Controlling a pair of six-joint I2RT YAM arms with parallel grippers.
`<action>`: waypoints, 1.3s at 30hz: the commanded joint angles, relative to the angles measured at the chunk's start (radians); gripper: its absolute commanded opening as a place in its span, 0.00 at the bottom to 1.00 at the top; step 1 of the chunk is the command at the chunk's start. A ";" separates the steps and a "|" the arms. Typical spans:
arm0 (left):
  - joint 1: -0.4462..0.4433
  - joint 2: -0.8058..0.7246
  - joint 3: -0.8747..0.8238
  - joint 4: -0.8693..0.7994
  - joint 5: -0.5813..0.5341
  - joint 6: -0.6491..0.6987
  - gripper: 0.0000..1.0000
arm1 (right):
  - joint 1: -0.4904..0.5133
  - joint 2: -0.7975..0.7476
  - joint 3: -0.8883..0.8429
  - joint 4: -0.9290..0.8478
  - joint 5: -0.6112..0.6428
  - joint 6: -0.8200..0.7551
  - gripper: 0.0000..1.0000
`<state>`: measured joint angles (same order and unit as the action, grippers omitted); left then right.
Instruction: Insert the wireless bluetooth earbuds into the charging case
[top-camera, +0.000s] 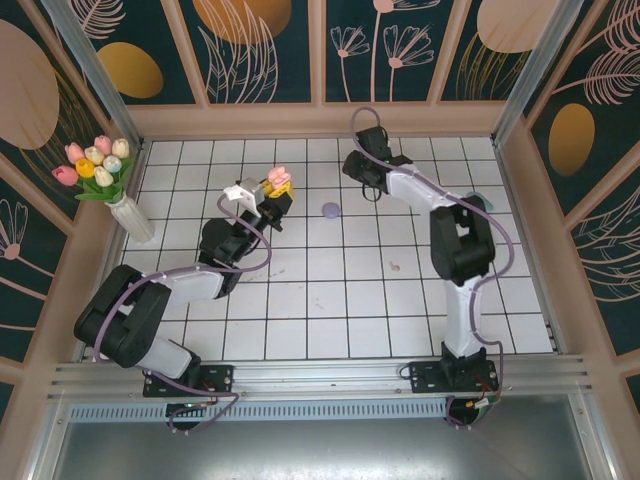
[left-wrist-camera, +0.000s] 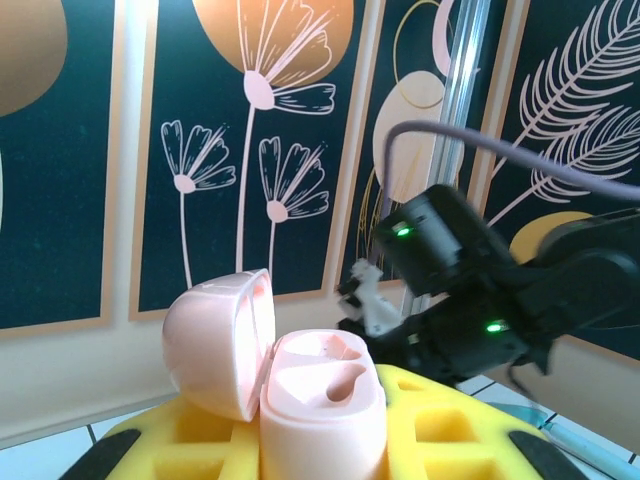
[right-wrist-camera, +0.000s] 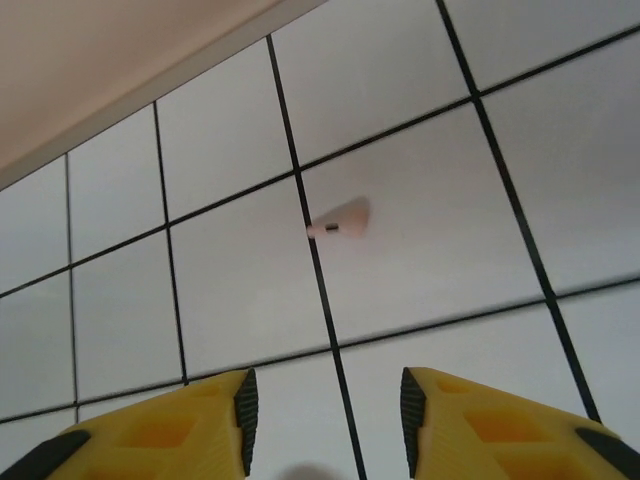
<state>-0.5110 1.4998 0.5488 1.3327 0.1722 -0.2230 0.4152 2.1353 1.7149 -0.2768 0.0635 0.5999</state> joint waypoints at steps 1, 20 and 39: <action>-0.006 0.009 -0.006 0.056 -0.013 -0.013 0.00 | -0.020 0.111 0.163 -0.060 -0.010 -0.054 0.43; -0.004 0.009 0.010 0.018 0.000 -0.026 0.00 | -0.049 0.563 0.729 -0.168 -0.075 -0.146 0.36; -0.004 0.008 -0.001 0.062 -0.021 -0.097 0.00 | -0.011 0.589 0.688 -0.412 0.006 -0.235 0.23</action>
<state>-0.5110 1.5196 0.5488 1.3426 0.1661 -0.2951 0.3790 2.6888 2.4077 -0.5217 0.0353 0.3977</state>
